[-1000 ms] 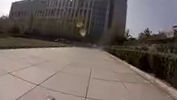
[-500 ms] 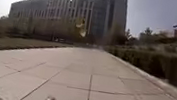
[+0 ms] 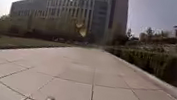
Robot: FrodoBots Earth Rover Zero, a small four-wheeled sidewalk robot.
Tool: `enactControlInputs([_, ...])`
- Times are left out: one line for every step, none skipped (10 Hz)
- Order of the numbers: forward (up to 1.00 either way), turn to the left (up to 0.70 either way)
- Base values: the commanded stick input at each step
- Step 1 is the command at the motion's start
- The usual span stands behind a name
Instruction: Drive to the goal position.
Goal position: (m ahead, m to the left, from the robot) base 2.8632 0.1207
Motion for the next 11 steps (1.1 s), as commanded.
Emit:
enactControlInputs([1.0, 0.0])
enactControlInputs([1.0, 0.0])
enactControlInputs([1.0, 0.0])
enactControlInputs([1.0, 0.0])
enactControlInputs([1.0, 0.0])
enactControlInputs([1.0, 0.0])
enactControlInputs([1.0, 0.0])
enactControlInputs([1.0, 0.0])
enactControlInputs([1.0, 0.0])
enactControlInputs([1.0, 0.0])
enactControlInputs([1.0, 0.0])
